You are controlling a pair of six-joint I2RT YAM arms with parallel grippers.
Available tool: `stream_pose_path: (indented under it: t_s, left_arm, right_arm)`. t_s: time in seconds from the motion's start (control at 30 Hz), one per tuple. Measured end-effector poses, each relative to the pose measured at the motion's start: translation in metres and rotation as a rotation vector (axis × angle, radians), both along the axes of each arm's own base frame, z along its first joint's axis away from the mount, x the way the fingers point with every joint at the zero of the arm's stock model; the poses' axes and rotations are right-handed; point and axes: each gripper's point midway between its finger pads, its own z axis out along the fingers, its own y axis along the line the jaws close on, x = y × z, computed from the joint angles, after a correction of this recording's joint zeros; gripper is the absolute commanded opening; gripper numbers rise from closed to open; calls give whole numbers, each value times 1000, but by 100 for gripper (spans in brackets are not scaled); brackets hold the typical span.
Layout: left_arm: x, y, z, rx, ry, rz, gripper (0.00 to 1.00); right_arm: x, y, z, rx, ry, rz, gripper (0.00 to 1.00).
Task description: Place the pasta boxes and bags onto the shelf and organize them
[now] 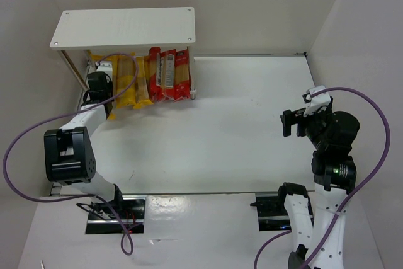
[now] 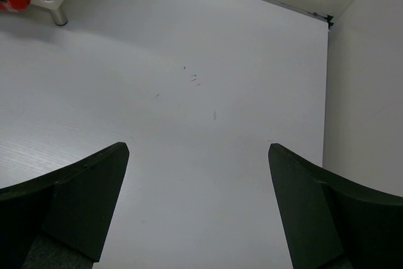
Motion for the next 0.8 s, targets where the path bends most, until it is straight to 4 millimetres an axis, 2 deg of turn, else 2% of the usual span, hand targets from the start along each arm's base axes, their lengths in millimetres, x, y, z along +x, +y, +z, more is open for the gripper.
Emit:
stream_pose_path:
  t_s: [0.23,0.4,0.6,0.7,0.8]
  left_arm:
    - [-5,-9,2,-5,-38,-20,0]
    - [0,-30,5,34,-40,-61,0]
    - [8,-51,18,176,-14,-98,0]
    - [16,-51,31,274,-4,-89,0]
    - [22,-43,46,376,3,-60,0]
  right_arm:
    - [-2,1,0,4,-3,1,100]
    - [-4,2,2,5,-13,8,100]
    - [-6,4,3,6,-21,15,100]
    - [-6,4,3,6,-21,15,100]
    - [-6,4,2,7,-18,16,100]
